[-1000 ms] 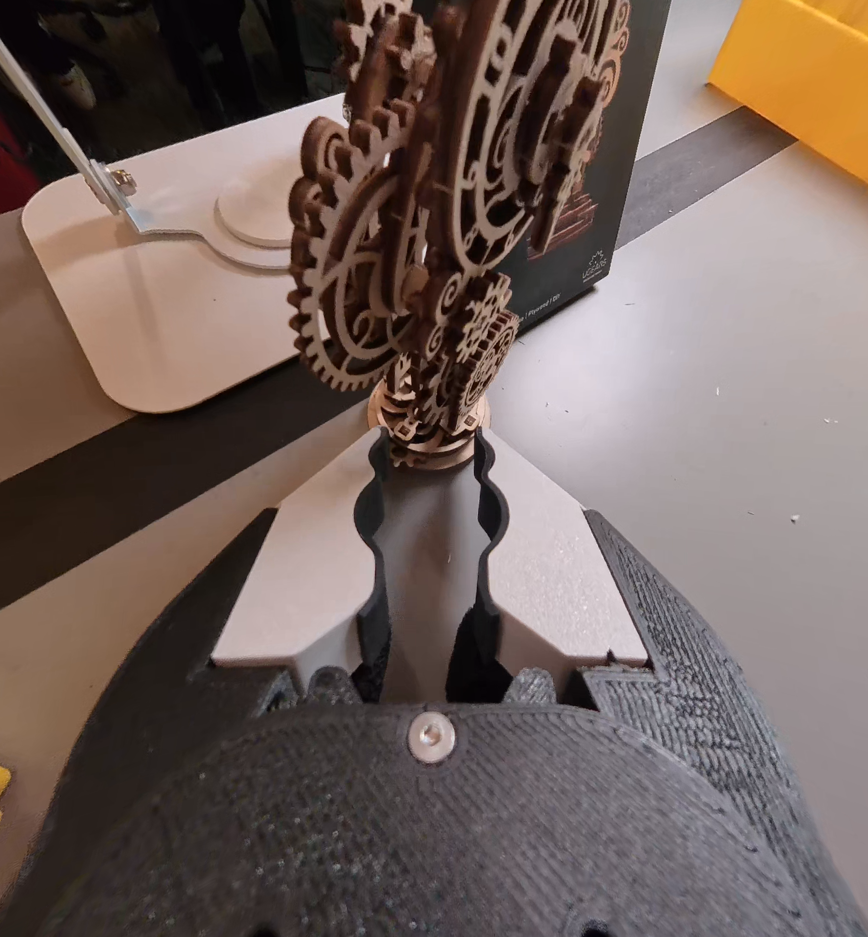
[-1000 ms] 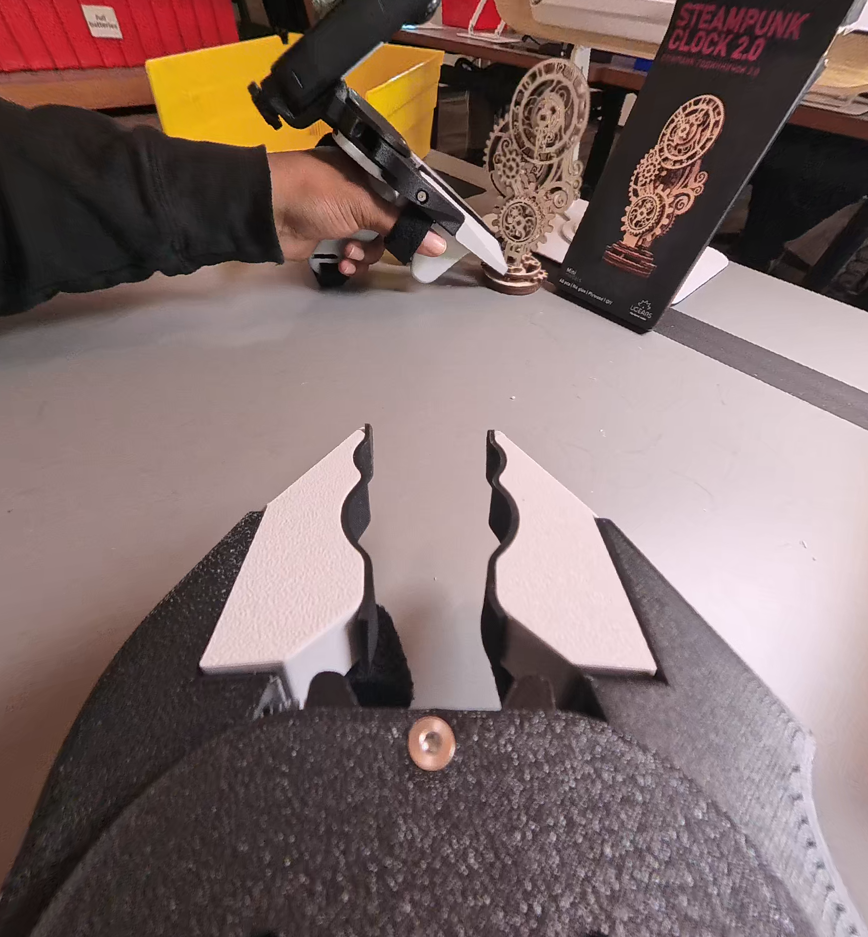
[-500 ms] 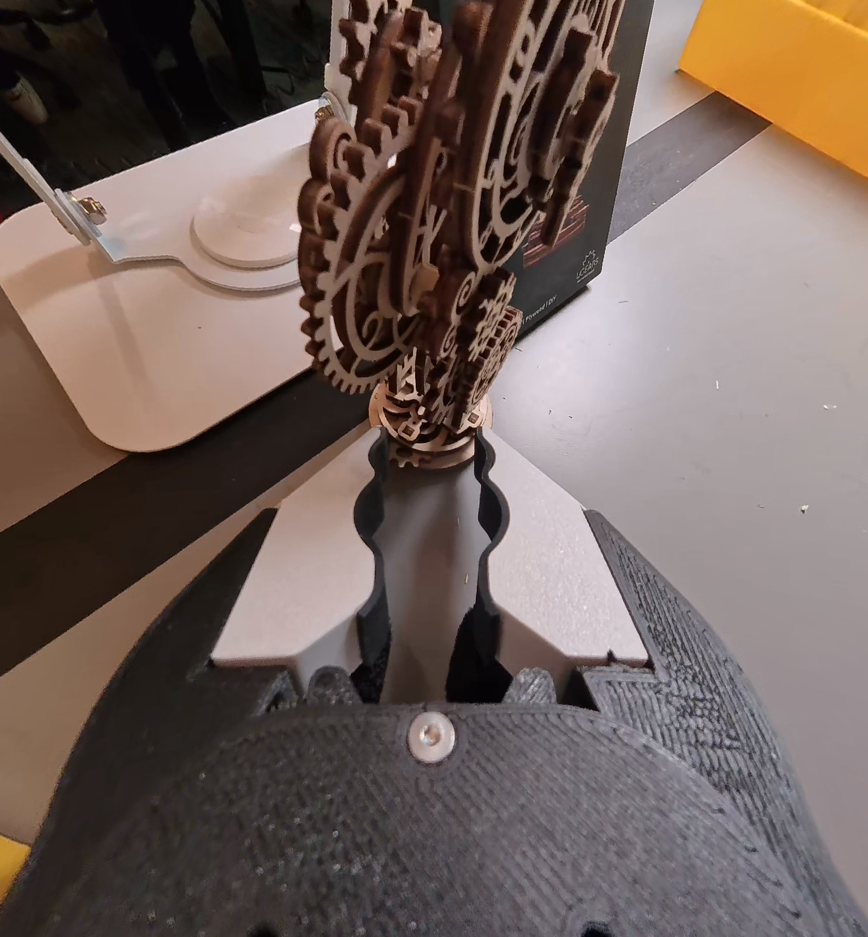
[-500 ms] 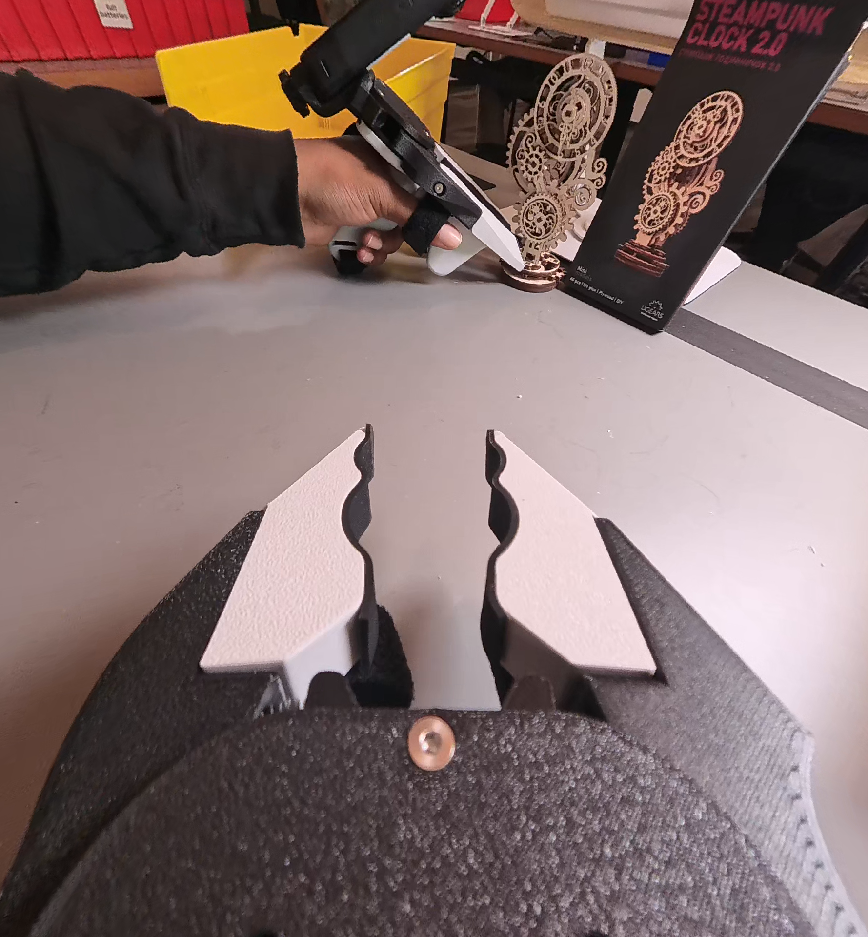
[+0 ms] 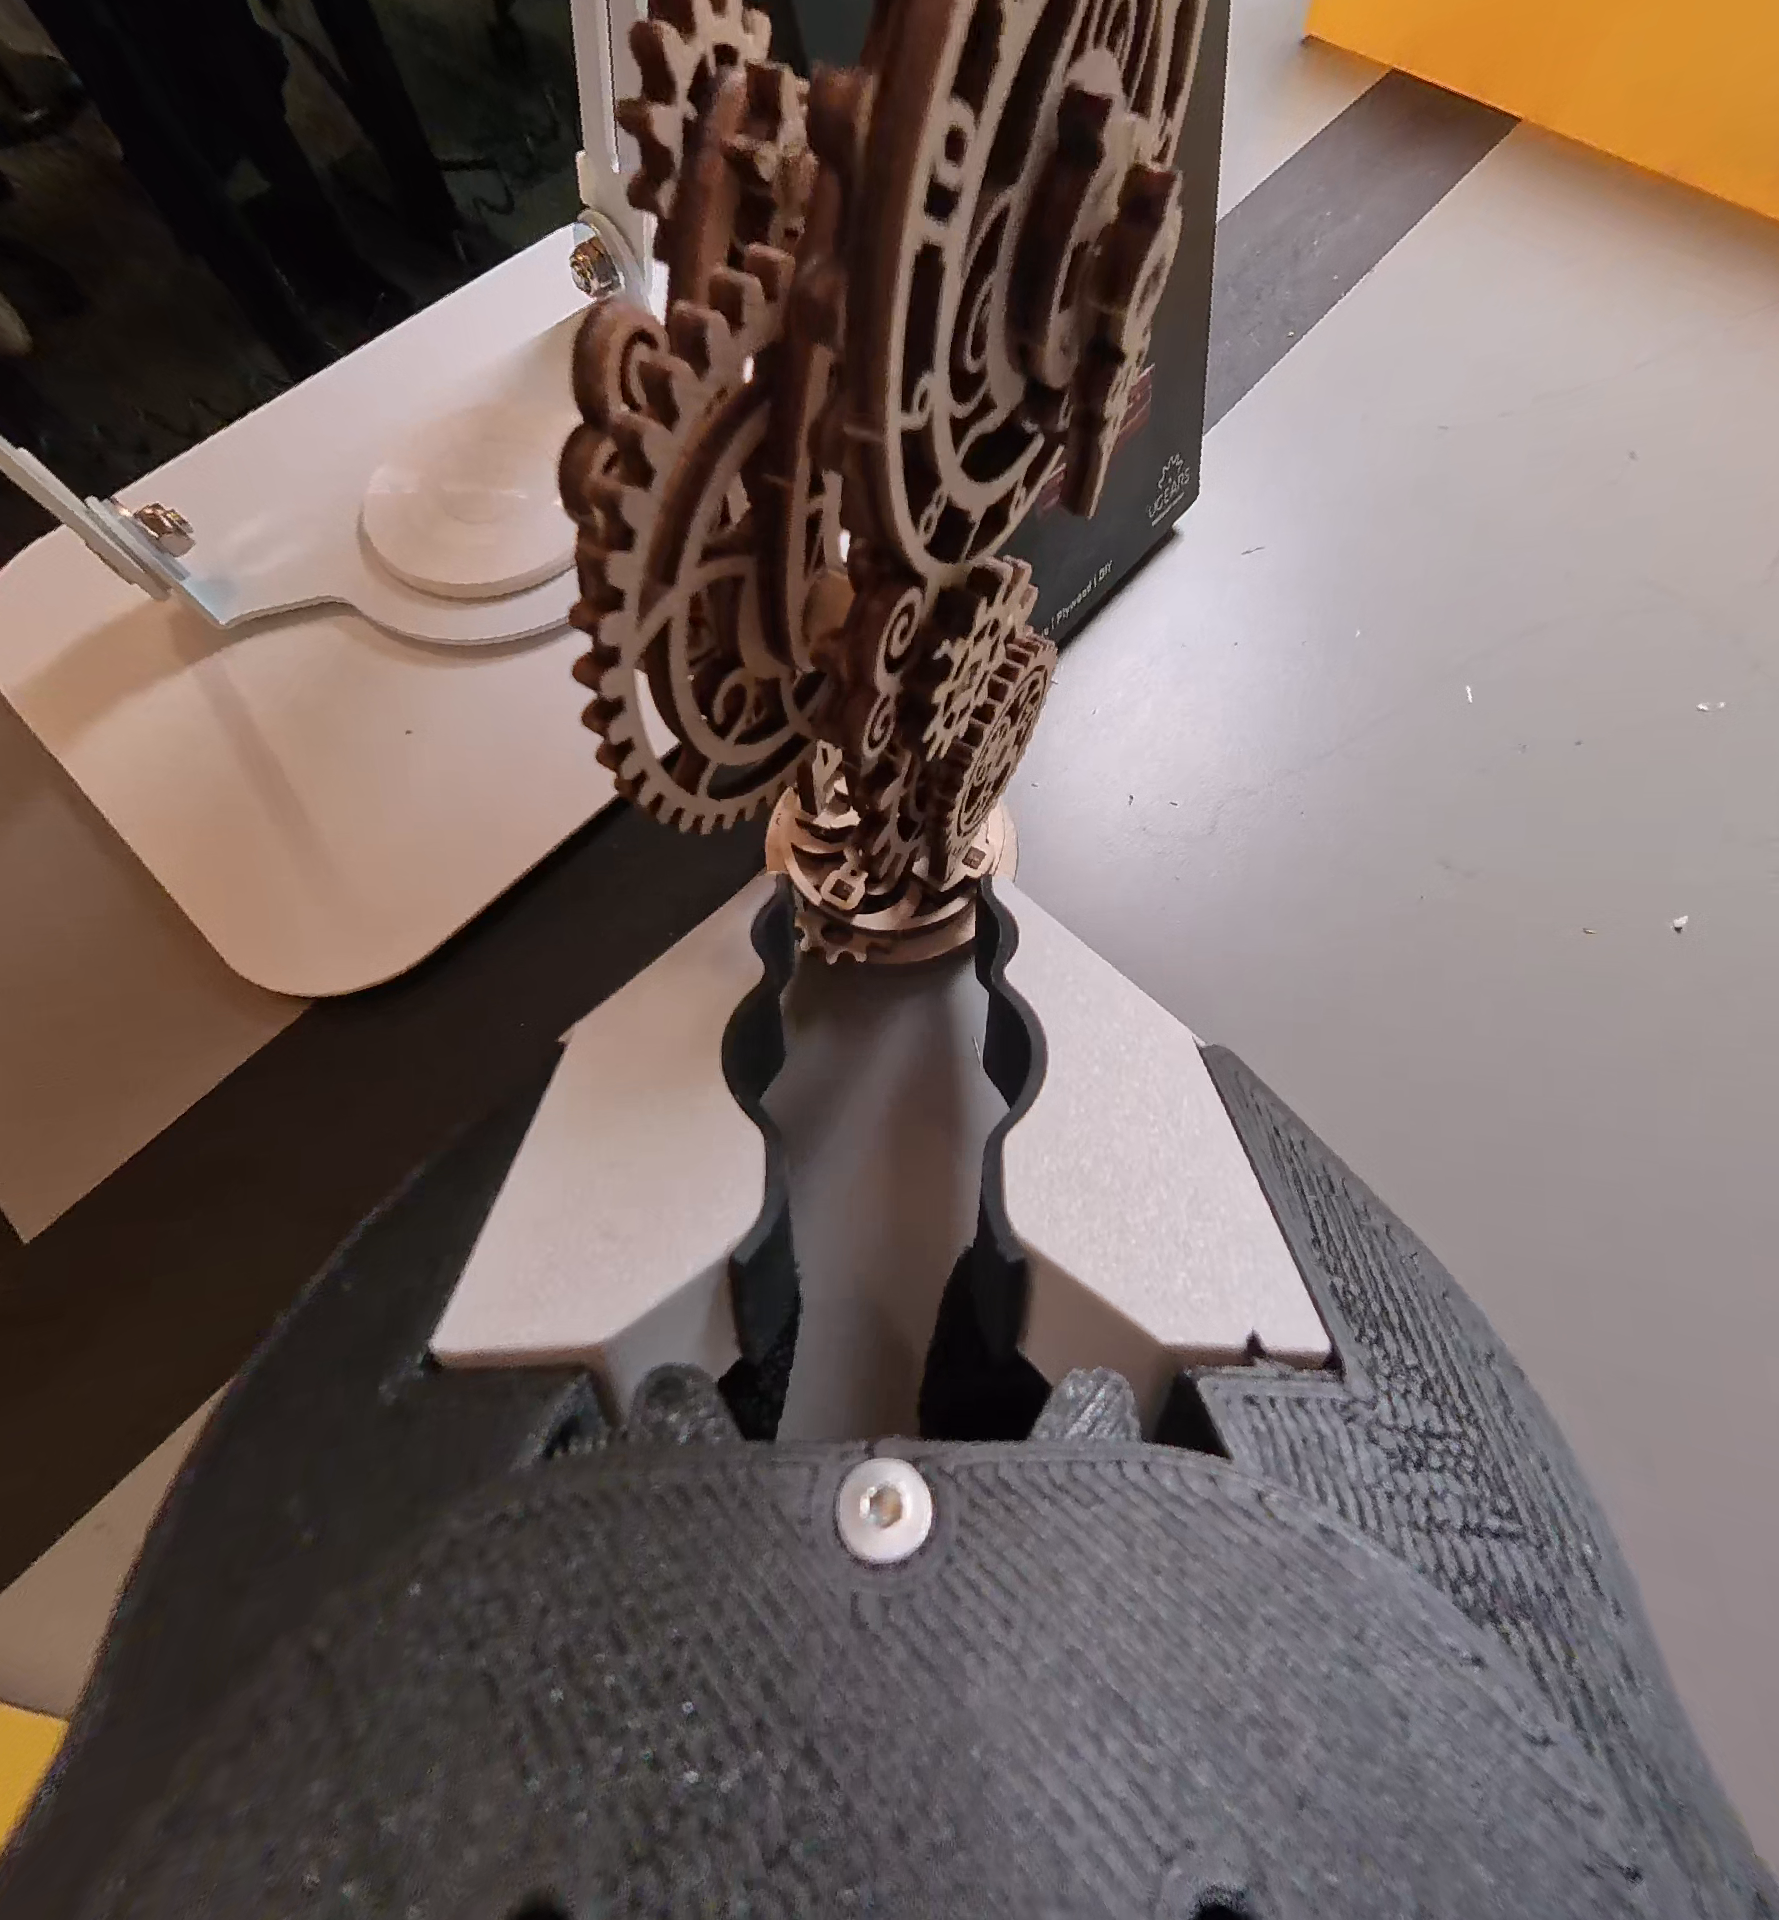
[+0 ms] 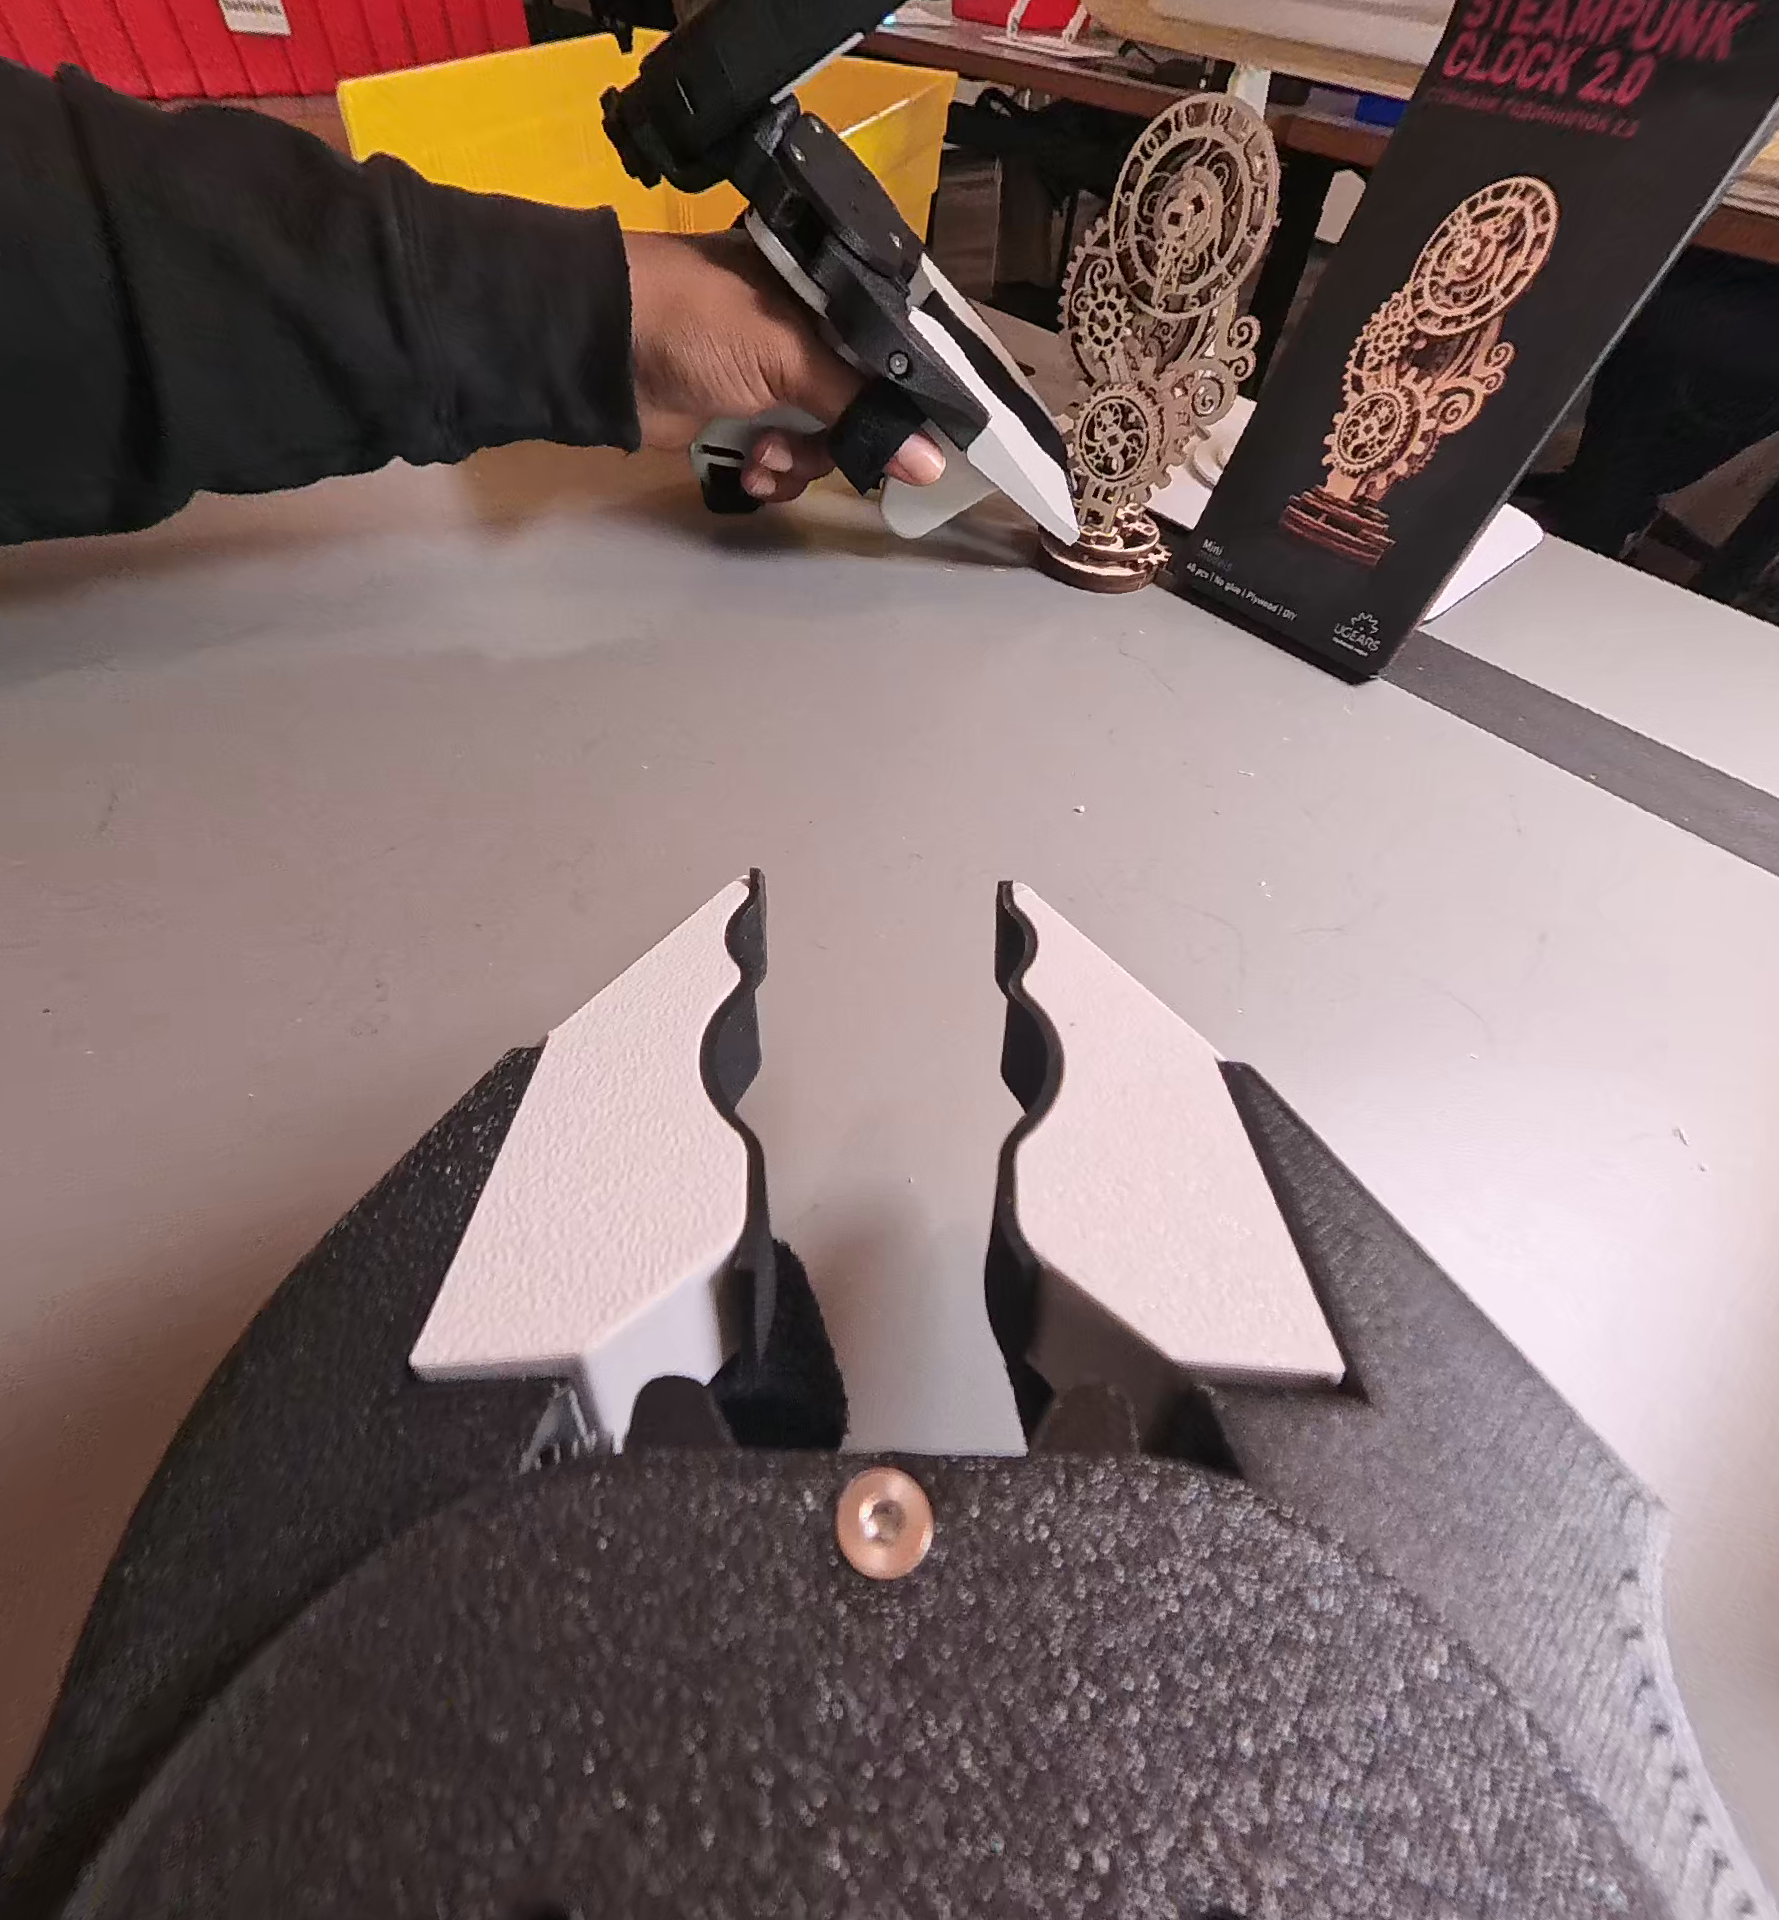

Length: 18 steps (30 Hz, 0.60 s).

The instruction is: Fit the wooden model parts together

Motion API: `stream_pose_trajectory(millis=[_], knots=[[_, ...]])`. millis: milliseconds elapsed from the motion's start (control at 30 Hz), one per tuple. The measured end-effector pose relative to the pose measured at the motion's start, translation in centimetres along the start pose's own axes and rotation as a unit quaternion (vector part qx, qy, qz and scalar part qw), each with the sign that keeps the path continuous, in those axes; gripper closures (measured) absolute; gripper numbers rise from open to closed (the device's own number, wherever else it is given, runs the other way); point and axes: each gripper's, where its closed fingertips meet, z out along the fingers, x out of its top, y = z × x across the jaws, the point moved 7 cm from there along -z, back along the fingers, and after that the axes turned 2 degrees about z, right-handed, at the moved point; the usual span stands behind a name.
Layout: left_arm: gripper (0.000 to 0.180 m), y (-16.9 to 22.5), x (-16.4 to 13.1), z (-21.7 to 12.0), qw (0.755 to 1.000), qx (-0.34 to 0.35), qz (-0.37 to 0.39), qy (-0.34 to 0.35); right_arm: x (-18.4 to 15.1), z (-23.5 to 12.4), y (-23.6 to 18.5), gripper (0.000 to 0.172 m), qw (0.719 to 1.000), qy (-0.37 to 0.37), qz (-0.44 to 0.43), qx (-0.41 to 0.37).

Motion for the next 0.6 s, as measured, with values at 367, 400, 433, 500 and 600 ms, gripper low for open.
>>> stream_pose_trajectory(millis=[367,400,433,500,600], knots=[[0.143,0.1,0.0,-0.2,1.000,-0.003,-0.001,0.007,0.3,-0.2,0.3,0.128,1.000,0.010,0.001,-0.018],[0.137,0.1,-0.1,-0.4,1.000,-0.003,-0.009,0.004,0.4,-0.2,0.5,0.128,0.999,0.014,0.004,-0.029],[0.132,0.3,-0.3,-0.8,1.000,-0.003,-0.019,0.002,0.6,-0.3,0.7,0.127,0.999,0.021,0.008,-0.044],[0.128,0.9,-0.5,-2.1,0.999,-0.001,-0.047,0.016,1.2,-0.3,1.2,0.126,0.996,0.037,0.024,-0.078],[0.123,2.9,-0.7,-5.5,0.995,0.021,-0.069,0.074,2.5,0.4,1.7,0.121,0.988,0.059,0.042,-0.134]])
